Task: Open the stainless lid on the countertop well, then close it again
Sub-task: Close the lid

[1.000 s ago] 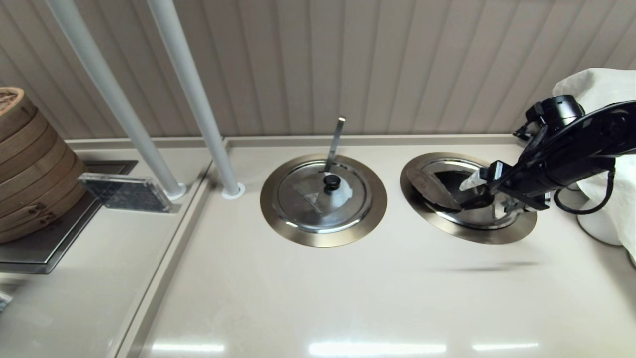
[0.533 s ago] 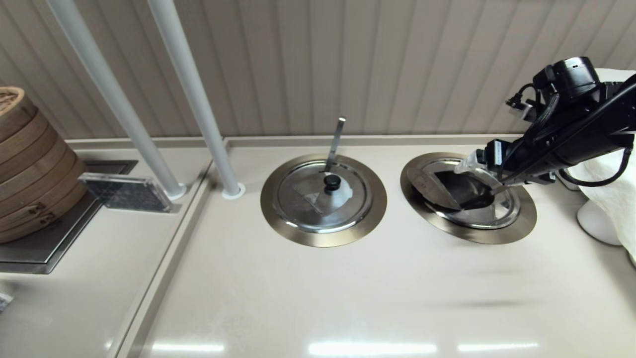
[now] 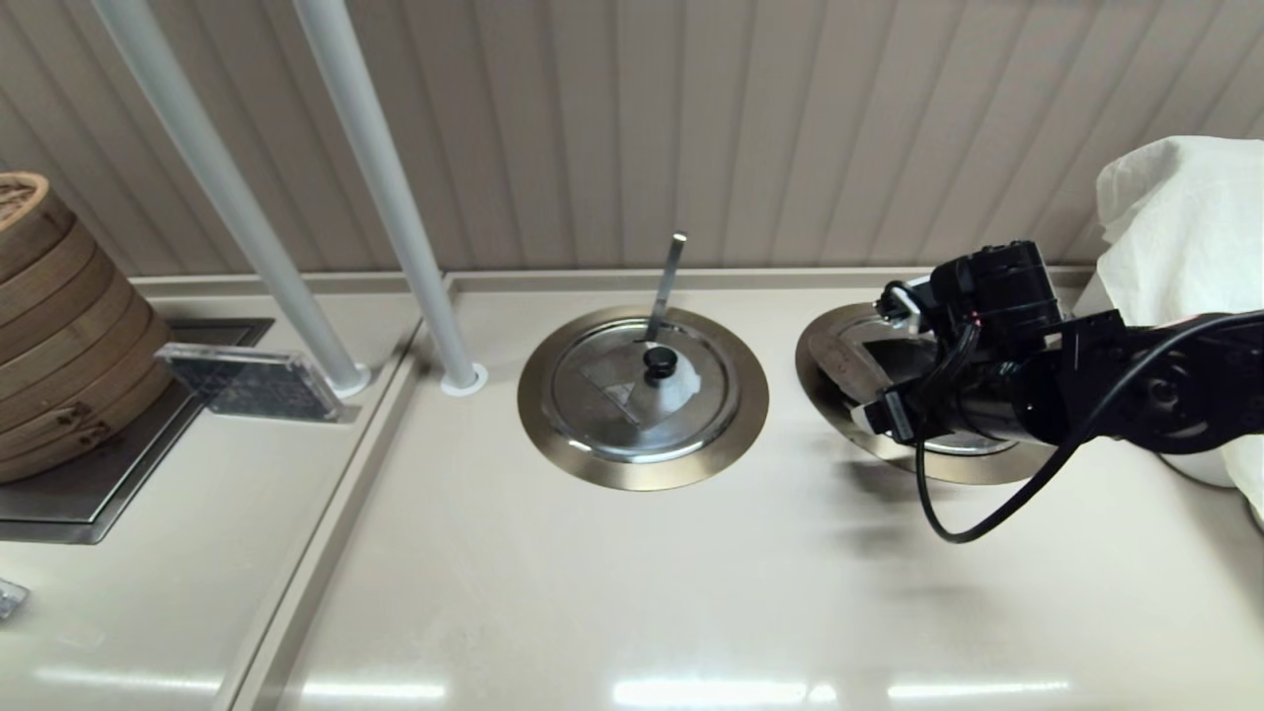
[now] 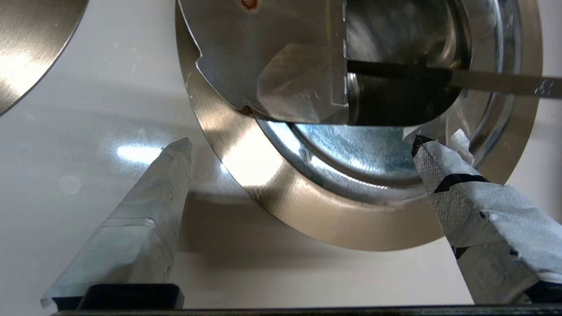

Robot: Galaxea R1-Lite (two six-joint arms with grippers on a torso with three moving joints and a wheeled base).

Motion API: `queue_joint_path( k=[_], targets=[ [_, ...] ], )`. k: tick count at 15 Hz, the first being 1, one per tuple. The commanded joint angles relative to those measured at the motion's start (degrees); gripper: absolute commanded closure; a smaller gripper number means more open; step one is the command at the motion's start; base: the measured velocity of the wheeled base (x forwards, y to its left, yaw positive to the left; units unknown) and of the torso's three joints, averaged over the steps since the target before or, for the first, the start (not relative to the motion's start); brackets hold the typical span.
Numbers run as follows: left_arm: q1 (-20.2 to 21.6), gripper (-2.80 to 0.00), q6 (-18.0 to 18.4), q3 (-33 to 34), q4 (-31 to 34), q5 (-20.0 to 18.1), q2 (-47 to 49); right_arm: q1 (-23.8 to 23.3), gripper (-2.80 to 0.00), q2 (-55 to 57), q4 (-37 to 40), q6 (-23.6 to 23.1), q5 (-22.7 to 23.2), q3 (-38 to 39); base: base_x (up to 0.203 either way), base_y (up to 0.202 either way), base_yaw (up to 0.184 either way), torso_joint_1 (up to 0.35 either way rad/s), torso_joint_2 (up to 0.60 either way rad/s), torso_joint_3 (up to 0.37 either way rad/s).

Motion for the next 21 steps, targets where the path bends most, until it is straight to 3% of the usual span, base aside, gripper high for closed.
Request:
queue_joint_path(
  k=[1,8,15,21],
  targets=[
    [0.05,0.00,-0.03,0.01,-0.04,0.02,0.04,0.61,-2.80,3.02,-11.53,-5.46,-1.71,3.97,0.000,0.000,0.000,0.000,0.00,0.000],
    [0.05,0.00,-0.03,0.01,-0.04,0.02,0.04,-1.89,-2.80,8.91,-19.63,-8.08,-2.59,4.42,0.000,0.000,0.000,0.000,0.00,0.000],
    [0.05,0.00,-0.05,0.01,-0.04,0.02,0.04,-4.63,-2.80,7.61,-22.37,-8.15,-3.71,2.67,0.000,0.000,0.000,0.000,0.00,0.000],
    [0.05,0.00,-0.03,0.01,-0.04,0.02,0.04,-10.27,-2.80,4.52,-22.29,-8.67,-3.66,-0.27,0.000,0.000,0.000,0.000,0.00,0.000]
  ],
)
